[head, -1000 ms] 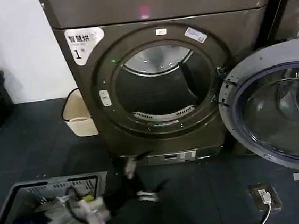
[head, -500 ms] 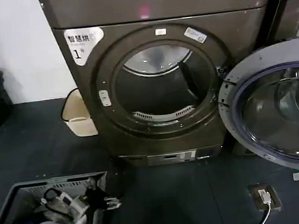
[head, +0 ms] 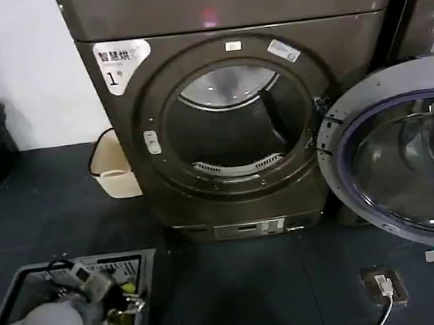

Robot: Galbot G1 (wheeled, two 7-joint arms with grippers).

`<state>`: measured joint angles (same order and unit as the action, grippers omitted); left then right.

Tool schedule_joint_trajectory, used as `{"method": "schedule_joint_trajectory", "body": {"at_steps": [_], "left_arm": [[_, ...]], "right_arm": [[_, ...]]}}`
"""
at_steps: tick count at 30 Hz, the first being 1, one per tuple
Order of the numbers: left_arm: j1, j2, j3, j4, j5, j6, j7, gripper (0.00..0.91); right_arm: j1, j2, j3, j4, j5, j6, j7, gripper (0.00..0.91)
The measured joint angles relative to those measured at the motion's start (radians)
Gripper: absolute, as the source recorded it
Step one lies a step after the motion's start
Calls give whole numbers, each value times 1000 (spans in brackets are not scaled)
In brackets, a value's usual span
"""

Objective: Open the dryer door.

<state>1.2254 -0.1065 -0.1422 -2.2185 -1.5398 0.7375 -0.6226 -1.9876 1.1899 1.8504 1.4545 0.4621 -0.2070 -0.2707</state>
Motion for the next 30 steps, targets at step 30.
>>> {"method": "schedule_joint_trajectory", "body": {"at_steps": [30], "left_arm": [[7, -46, -104, 321, -412, -1, -96, 907]], "right_arm": [[7, -4, -7, -10, 9, 12, -17, 907]]}}
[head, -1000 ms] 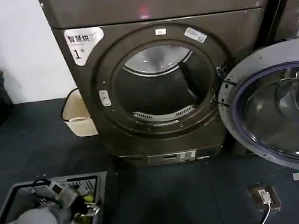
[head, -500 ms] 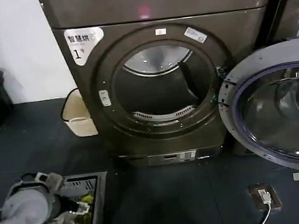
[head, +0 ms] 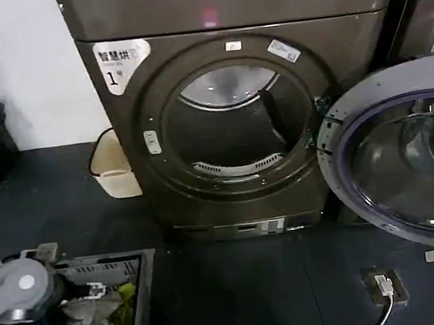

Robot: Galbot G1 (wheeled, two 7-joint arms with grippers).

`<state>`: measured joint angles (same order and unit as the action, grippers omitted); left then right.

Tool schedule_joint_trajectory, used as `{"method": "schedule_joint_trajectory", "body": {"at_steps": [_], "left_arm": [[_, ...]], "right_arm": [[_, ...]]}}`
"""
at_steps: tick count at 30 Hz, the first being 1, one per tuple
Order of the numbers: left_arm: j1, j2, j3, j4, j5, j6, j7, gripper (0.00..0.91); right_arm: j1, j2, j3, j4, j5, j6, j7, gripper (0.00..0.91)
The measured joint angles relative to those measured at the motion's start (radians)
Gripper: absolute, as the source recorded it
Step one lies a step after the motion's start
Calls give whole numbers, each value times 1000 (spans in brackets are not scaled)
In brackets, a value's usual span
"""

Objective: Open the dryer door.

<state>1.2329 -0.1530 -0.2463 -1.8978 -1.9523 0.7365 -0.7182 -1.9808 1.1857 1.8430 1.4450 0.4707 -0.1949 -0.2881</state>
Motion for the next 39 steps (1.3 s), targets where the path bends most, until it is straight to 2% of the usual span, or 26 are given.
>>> {"method": "schedule_joint_trajectory", "body": {"at_steps": [20, 39], "left_arm": [[0, 27, -32, -49, -104, 0, -68, 907], [-1, 46, -48, -50, -113, 0, -71, 907]], "right_arm": [[10, 5, -3, -4, -1, -2, -5, 907], [14, 9, -3, -6, -4, 2, -12, 907]]}}
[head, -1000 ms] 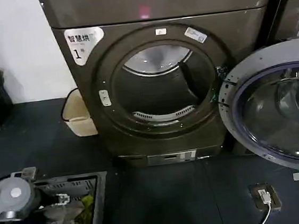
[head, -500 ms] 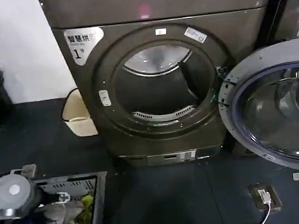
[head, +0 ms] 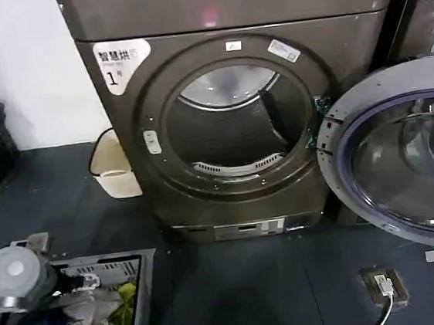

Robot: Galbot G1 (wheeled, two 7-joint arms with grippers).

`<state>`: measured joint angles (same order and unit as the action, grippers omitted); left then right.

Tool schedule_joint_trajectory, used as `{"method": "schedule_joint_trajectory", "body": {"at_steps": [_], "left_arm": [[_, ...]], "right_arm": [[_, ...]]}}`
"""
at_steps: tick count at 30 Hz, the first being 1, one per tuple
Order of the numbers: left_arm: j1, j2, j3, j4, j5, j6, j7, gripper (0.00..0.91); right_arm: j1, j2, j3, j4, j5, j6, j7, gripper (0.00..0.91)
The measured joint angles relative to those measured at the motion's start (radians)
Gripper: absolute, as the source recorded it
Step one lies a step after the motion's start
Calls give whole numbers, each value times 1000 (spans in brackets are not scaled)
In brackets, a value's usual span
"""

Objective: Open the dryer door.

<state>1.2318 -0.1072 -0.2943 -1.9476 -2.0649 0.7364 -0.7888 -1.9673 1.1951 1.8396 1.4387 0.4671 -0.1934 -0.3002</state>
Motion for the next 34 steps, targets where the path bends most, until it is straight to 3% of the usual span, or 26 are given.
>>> {"method": "schedule_joint_trajectory", "body": {"at_steps": [34], "left_arm": [[1, -1, 0, 2, 11, 0, 0, 907]], "right_arm": [[11, 9, 5, -12, -10, 3, -8, 907]]}}
